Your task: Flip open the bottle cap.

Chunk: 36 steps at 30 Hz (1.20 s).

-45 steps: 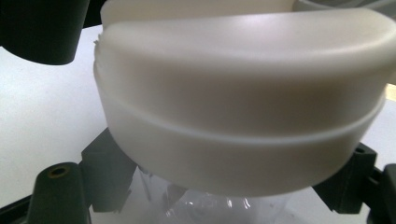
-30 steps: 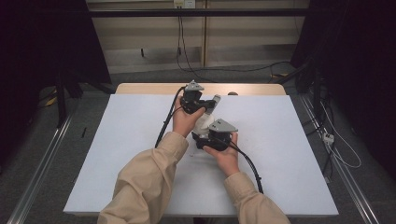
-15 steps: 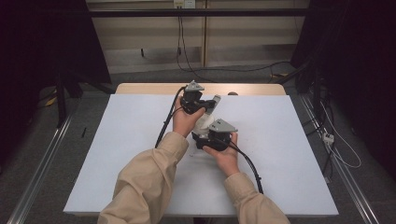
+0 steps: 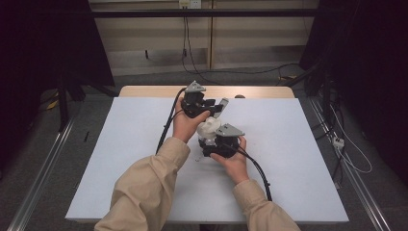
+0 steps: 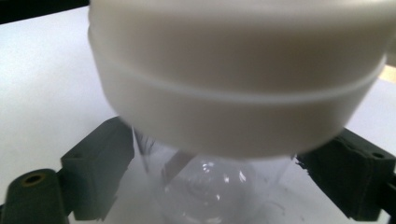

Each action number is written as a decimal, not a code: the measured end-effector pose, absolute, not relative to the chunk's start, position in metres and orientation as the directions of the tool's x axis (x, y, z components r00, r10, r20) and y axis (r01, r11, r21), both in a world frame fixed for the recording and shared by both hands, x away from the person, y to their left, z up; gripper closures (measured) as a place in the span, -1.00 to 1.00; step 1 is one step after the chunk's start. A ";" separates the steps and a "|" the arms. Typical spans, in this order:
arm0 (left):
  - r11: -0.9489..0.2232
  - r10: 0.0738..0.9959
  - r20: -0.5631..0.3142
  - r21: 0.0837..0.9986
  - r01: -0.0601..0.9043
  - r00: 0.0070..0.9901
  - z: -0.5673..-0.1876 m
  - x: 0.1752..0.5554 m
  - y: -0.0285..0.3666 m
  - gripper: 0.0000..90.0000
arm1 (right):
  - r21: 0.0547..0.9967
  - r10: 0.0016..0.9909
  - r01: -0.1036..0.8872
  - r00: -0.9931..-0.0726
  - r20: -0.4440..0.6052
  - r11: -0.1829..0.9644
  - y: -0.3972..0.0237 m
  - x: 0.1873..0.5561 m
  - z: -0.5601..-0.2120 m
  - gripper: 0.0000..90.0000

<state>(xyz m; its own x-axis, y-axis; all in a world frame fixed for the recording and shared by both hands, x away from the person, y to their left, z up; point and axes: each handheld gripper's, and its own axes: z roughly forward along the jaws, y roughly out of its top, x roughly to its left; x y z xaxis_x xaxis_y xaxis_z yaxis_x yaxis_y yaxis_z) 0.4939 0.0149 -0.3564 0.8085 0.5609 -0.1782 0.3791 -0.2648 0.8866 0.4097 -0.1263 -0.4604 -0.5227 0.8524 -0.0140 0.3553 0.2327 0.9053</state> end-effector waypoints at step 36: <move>-0.254 0.601 -0.188 0.877 0.408 0.777 -0.419 0.380 0.187 -0.67 | 0.901 0.850 0.394 -0.524 0.060 0.180 -0.224 0.309 -0.452 -0.82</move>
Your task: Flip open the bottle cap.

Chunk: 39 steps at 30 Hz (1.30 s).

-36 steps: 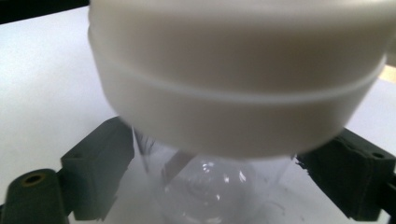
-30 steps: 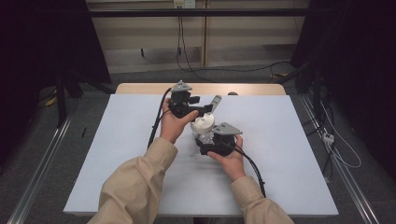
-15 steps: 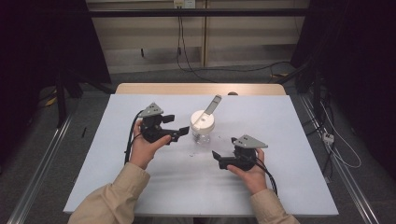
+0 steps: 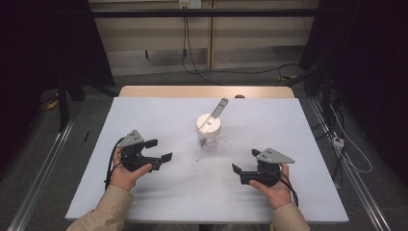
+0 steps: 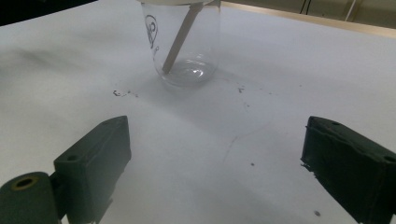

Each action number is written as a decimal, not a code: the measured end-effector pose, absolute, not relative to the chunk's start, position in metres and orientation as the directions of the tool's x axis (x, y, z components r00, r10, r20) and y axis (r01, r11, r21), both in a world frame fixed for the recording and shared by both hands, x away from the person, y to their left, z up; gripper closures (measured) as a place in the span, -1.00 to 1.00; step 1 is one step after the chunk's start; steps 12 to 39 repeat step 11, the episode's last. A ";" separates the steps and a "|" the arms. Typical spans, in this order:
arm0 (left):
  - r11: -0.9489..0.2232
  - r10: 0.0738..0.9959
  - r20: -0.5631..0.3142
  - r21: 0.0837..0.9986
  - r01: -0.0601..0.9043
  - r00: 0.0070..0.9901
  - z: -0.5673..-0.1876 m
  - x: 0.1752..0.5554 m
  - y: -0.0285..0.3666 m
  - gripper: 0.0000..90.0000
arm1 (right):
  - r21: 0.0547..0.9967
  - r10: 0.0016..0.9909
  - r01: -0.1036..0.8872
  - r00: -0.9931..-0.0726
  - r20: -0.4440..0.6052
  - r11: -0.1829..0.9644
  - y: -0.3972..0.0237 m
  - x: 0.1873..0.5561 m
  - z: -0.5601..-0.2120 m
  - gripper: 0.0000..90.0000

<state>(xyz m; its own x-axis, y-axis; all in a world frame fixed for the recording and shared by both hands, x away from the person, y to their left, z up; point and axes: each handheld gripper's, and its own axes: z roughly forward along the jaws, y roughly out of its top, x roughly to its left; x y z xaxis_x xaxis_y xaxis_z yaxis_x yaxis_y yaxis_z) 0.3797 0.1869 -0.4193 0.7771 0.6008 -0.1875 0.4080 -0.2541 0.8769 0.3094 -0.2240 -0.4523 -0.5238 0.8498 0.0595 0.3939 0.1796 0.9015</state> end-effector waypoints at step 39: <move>-0.216 0.628 -0.210 0.878 0.427 0.750 -0.429 0.370 0.211 -0.76 | 0.903 0.860 0.396 -0.506 0.062 0.168 -0.244 0.297 -0.451 -0.84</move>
